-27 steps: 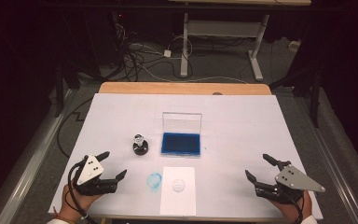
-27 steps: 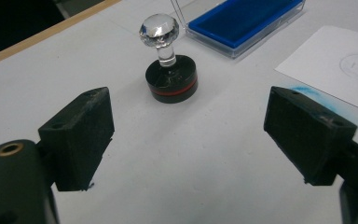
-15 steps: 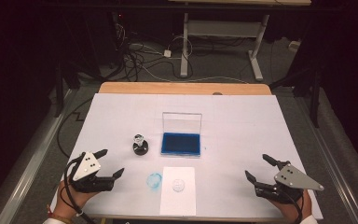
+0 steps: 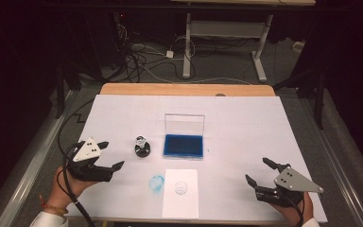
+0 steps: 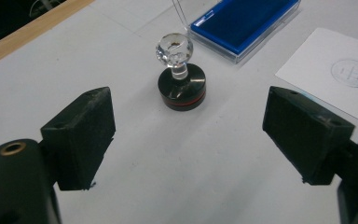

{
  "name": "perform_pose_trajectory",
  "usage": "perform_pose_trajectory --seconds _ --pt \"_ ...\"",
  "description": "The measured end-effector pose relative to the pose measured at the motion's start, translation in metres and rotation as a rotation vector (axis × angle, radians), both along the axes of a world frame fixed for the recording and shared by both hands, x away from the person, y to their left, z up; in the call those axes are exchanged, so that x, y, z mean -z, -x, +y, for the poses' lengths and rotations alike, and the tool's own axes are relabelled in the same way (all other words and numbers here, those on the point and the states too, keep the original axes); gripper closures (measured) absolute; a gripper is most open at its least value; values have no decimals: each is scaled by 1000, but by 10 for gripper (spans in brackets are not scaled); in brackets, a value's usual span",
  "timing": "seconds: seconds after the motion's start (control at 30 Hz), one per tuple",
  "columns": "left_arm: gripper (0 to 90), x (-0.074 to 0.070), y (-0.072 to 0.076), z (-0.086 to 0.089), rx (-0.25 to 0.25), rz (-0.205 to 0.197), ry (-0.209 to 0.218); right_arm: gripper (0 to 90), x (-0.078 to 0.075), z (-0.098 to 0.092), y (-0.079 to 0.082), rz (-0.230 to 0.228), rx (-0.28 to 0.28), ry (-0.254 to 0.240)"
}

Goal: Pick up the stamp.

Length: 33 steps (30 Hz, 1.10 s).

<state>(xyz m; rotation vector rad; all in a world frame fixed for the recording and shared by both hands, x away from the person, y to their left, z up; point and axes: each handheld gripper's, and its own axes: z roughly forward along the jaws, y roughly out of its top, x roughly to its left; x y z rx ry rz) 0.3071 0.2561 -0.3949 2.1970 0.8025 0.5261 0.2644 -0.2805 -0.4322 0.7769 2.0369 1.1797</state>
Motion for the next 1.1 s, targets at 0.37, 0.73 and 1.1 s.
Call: perform_pose_trajectory --seconds 0.37,0.73,1.1 --pt "160 -14 -42 -22 57 125 -76 229 3 2 -2 29 -5 20" --pt "160 0 -85 -39 80 252 -146 248 5 5 -2 42 -28 38" --pt "203 9 -107 -55 80 295 -161 269 7 7 -3 62 -45 54"
